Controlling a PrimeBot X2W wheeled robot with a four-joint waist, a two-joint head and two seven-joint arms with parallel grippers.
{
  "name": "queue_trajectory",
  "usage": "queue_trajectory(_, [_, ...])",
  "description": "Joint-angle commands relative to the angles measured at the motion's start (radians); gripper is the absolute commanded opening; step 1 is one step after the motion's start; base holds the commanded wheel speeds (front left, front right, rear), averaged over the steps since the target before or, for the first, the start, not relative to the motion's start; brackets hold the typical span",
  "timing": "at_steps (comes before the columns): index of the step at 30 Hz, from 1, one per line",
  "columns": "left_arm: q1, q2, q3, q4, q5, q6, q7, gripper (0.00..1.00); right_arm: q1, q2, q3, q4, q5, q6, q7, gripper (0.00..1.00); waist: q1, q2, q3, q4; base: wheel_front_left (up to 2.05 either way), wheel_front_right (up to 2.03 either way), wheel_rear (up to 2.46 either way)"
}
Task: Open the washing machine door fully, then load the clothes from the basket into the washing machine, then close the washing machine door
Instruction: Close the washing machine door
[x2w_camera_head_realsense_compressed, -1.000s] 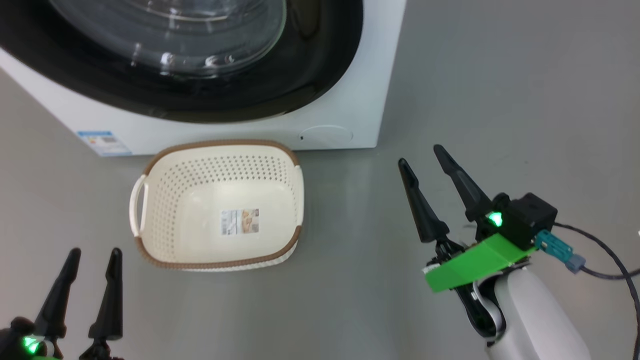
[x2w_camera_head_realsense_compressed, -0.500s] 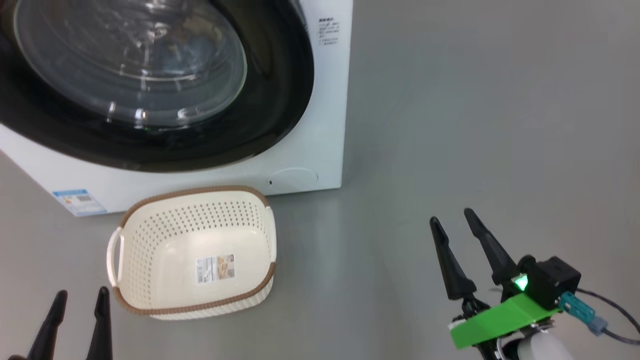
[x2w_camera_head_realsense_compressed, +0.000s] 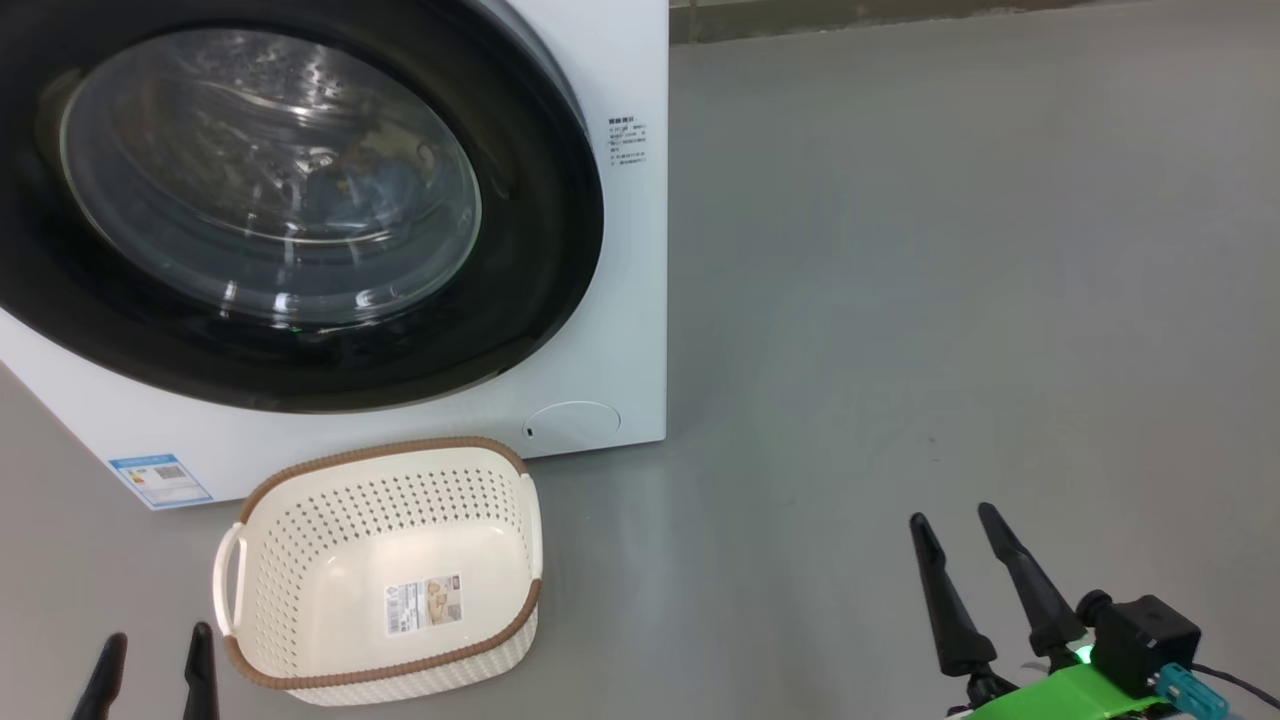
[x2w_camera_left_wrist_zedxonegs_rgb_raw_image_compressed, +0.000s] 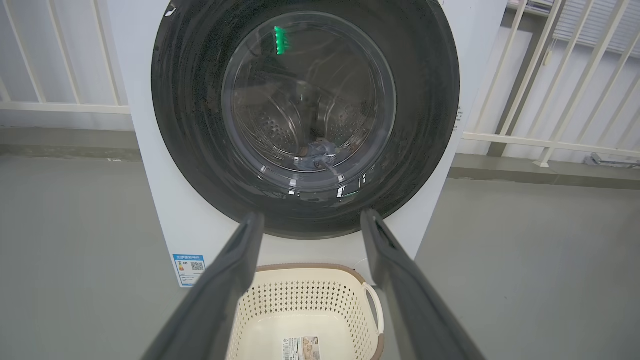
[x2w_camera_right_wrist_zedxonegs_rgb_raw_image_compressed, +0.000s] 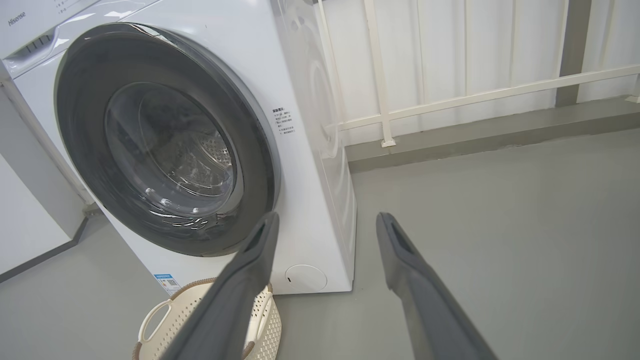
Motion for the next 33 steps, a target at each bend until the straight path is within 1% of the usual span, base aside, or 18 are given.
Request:
queue_trajectory(1, [-0.011,0.009,0.042,-0.015,0.017,-0.003,-0.008,1.00,-0.004,0.000,0.006,-0.031,-0.005,-0.002,-0.005,1.00,0.0000,0.0000,-0.009,-0.001,0.00,0.00,0.00])
queue_trajectory(16, [0.014,-0.009,0.059,-0.009,0.056,-0.003,-0.008,1.00,0.028,0.000,-0.024,-0.044,-0.031,-0.002,-0.005,1.00,0.0000,0.0000,-0.029,-0.003,0.00,0.00,0.00])
queue_trajectory(33, [0.020,-0.023,0.056,0.008,0.072,-0.003,-0.008,1.00,0.036,0.000,-0.047,-0.042,-0.045,-0.002,-0.005,1.00,0.0000,0.0000,-0.042,0.013,0.00,0.00,0.00])
